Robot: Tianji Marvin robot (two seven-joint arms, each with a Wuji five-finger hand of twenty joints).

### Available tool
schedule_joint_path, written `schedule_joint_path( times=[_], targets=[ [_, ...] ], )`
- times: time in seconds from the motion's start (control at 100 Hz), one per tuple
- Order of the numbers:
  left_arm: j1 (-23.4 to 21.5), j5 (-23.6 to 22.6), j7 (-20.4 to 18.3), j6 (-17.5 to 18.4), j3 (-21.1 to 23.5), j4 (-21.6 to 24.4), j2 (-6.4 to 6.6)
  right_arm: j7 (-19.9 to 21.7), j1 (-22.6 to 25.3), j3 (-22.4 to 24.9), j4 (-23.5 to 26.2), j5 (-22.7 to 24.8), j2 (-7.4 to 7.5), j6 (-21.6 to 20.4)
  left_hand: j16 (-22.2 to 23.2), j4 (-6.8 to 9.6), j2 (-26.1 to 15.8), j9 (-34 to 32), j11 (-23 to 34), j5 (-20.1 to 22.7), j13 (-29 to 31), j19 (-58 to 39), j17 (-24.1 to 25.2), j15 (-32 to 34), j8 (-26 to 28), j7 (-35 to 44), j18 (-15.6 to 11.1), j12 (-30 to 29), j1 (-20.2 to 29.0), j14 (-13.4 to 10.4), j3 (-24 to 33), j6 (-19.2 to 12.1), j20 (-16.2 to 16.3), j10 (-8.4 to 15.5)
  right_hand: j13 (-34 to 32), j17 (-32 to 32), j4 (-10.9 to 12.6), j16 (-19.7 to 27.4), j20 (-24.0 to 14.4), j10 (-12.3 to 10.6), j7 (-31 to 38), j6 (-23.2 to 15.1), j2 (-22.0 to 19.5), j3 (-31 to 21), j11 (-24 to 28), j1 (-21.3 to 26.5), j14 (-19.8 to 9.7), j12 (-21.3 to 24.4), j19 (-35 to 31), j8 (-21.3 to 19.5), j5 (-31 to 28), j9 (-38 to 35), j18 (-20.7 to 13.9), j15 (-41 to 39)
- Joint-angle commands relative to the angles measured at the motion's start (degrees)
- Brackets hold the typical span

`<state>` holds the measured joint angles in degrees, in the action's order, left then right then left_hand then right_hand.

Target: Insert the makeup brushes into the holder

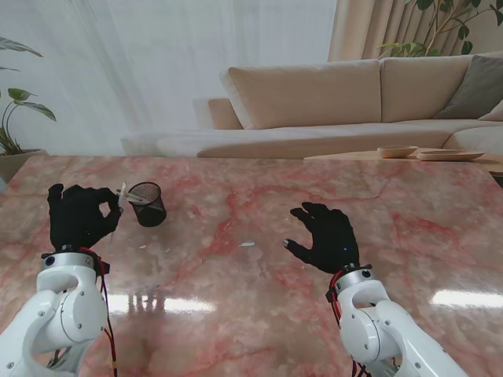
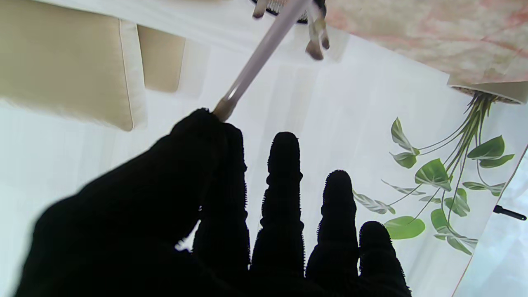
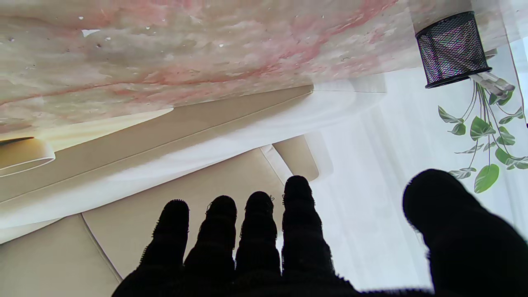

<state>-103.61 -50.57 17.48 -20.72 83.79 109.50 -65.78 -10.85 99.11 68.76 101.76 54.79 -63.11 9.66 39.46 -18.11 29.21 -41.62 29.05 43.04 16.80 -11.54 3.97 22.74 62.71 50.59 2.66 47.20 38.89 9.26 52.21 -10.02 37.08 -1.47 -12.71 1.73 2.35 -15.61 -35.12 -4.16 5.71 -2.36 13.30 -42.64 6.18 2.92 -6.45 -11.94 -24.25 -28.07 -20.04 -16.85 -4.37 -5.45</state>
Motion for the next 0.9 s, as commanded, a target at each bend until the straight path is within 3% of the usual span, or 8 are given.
schedule_joint_path(
  times=[0.0,0.6,0.89],
  targets=[
    [1.96,0.48,0.50,0.00,-0.16,-0.66,-0.26,1.11,0.13,-0.06,0.06,-0.04,0.07,0.44,0.86,0.08,-3.79,0.35,-0.72,0.60,0.43,2.85,-0.22,-1.63,2.20,3.29,-2.14,0.77,2.03,-1.38,-1.00,-4.94,-0.50,0.97,0.07,1.39,0.23,-1.41,-0.75,0.05,0.44,-0.81,-0.76,0.31,0.11,-0.81,-0.67,-0.93,-0.10,-0.29,0.40,0.42,0.30,0.01],
    [17.17,6.01,4.33,1.87,-5.00,-14.82,-1.29,3.94,-2.00,-0.99,-1.94,-0.50,0.39,1.48,1.09,0.45,-5.64,1.65,0.20,-1.16,-0.83,4.46,-0.74,-1.77,2.16,4.29,-2.94,1.80,3.02,-2.42,-4.05,-5.46,-3.98,1.81,0.32,1.46,0.25,-1.41,-0.75,0.08,0.46,-0.78,-0.80,0.48,0.07,-0.99,-0.67,-0.93,-0.06,-0.34,0.44,0.67,0.23,0.05],
    [24.08,8.22,7.50,3.86,-8.66,-24.41,-2.01,5.38,-3.33,-1.55,-3.06,-1.07,0.52,2.06,1.22,0.65,-6.57,2.13,0.54,-2.18,-1.22,4.99,-0.94,-1.76,2.11,4.68,-3.39,2.03,3.20,-3.04,-5.49,-6.33,-5.54,2.51,0.30,1.48,0.28,-1.42,-0.75,0.01,0.46,-0.80,-0.79,0.49,0.08,-0.96,-0.72,-0.93,-0.06,-0.36,0.47,0.76,0.21,0.03]
  ],
)
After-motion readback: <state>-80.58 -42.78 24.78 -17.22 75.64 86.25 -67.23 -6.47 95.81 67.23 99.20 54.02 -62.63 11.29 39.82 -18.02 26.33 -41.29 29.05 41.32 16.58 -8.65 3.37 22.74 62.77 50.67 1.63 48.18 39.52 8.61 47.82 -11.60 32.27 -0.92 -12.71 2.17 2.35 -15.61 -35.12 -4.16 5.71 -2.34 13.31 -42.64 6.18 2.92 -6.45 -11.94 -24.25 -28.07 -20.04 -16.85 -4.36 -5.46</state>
